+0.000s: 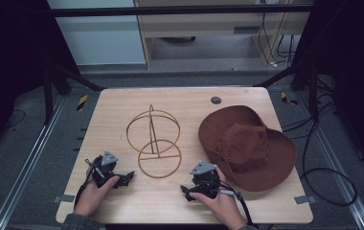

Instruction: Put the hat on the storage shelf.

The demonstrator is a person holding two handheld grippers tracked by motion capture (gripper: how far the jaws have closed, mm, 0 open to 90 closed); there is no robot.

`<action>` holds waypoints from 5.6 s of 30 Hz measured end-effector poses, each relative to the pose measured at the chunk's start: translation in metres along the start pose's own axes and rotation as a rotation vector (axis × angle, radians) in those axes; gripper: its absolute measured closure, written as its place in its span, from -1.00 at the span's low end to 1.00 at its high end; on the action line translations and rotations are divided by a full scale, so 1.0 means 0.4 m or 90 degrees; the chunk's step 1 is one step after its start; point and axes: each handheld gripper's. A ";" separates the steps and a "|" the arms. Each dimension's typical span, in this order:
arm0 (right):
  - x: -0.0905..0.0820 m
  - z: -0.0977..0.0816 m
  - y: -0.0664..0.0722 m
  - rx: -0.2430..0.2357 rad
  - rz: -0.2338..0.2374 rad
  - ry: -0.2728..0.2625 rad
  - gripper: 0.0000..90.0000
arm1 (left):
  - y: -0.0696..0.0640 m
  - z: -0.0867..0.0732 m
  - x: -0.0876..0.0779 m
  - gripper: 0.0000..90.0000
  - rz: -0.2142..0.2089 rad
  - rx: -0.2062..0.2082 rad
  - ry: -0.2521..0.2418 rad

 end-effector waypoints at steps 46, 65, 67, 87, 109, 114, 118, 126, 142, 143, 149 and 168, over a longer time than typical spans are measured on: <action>-0.533 0.195 -0.242 0.004 -0.116 0.136 -0.74 | -0.003 0.001 -0.001 -1.00 0.000 0.003 0.000; -0.457 0.235 -0.406 0.047 -0.066 0.197 -0.80 | -0.004 0.001 0.000 -1.00 0.000 0.001 -0.001; -0.448 0.235 -0.411 0.045 -0.065 0.205 -0.80 | -0.003 0.001 -0.001 -1.00 0.000 0.002 0.000; -0.366 0.209 -0.441 0.041 -0.047 0.289 -0.67 | -0.004 0.000 0.000 -1.00 0.000 -0.001 -0.002; -0.366 0.189 -0.448 0.020 -0.020 0.297 0.97 | -0.003 0.001 -0.001 -1.00 0.000 0.002 0.000; -0.400 0.205 -0.444 0.027 -0.019 0.268 0.98 | -0.003 0.001 -0.001 -1.00 0.000 0.003 0.000; -0.434 0.223 -0.433 0.029 -0.013 0.240 0.98 | -0.003 0.001 -0.001 -1.00 0.000 0.002 0.000; -0.485 0.249 -0.411 0.028 -0.002 0.189 0.98 | -0.003 0.001 -0.001 -1.00 0.000 0.003 0.000; -0.556 0.311 -0.365 0.021 0.002 0.105 0.98 | -0.003 0.001 -0.001 -1.00 0.000 0.003 0.000; -0.564 0.318 -0.358 0.028 0.004 0.097 0.98 | -0.003 0.001 -0.001 -1.00 0.000 0.003 0.000; -0.616 0.352 -0.330 0.005 0.000 0.041 0.98 | -0.004 0.000 -0.001 -1.00 0.001 0.001 -0.001; -0.692 0.476 -0.221 -0.054 -0.002 -0.046 0.98 | -0.004 0.000 -0.001 -1.00 0.001 0.001 -0.002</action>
Point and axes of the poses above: each handheld gripper's, and its own axes: x roughly forward along the jaws, z roughly out of its top, y roughly to its left, and after that the axes turned 13 degrees about z, right-handed
